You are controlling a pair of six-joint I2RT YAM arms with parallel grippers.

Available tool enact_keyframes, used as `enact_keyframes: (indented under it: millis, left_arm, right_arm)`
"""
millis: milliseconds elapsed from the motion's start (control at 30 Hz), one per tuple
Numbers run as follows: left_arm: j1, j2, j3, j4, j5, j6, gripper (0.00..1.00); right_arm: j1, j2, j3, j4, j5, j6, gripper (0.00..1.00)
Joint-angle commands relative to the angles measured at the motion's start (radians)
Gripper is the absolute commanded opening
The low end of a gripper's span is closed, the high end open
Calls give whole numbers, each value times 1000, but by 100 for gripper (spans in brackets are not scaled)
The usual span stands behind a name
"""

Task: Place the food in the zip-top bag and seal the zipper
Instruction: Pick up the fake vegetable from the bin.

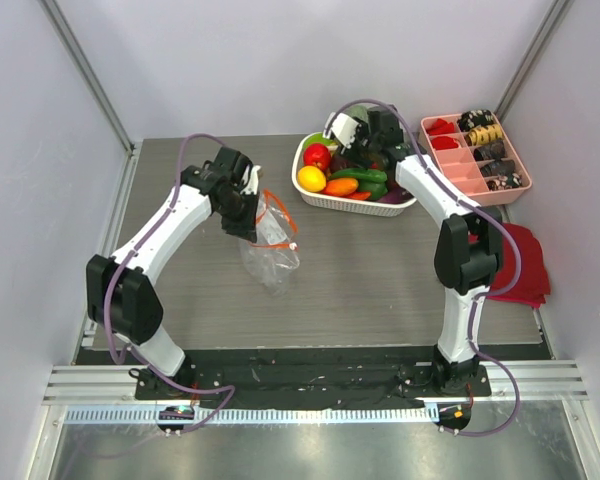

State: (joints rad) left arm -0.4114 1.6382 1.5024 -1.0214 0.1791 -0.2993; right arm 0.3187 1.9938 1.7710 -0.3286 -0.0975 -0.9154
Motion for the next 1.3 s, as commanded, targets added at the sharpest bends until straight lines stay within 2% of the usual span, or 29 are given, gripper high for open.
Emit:
enact_keyframes:
  millis: [0, 133, 233, 367, 500, 633, 700, 733, 833, 1100, 1200, 1233, 1267]
  left_arm:
    - [-3, 9, 38, 6, 25, 12, 0]
    - [-3, 12, 41, 7, 23, 11, 0]
    - [-4, 14, 44, 6, 22, 12, 0]
    - [-3, 12, 41, 4, 23, 12, 0]
    - [-3, 9, 41, 6, 20, 11, 0]
    - [-3, 9, 41, 6, 17, 14, 0]
    - [-3, 8, 39, 4, 19, 15, 0]
    - [-3, 8, 39, 6, 19, 15, 0]
    - [-3, 8, 38, 6, 20, 17, 0]
    - [-3, 11, 38, 6, 23, 15, 0]
    - [-4, 11, 35, 7, 19, 19, 0]
    - [-3, 11, 33, 7, 20, 19, 0]
    - [-3, 11, 33, 6, 20, 20, 0]
  right_arm:
    - [8, 14, 30, 31, 67, -45, 56]
    - [8, 14, 18, 31, 68, -69, 54]
    - [10, 17, 19, 33, 68, -69, 49]
    - [13, 22, 21, 57, 91, -56, 28]
    - [13, 20, 19, 59, 93, -62, 22]
    - [11, 13, 12, 57, 90, -62, 1]
    - [14, 16, 15, 56, 93, -53, 2]
    - [14, 16, 19, 53, 93, -48, 10]
    - [14, 14, 10, 39, 93, -46, 21]
    - [16, 42, 11, 45, 124, -39, 25]
    - [14, 48, 16, 45, 122, -28, 31]
    - [16, 48, 16, 46, 119, -27, 36]
    - [16, 49, 16, 45, 120, -25, 37]
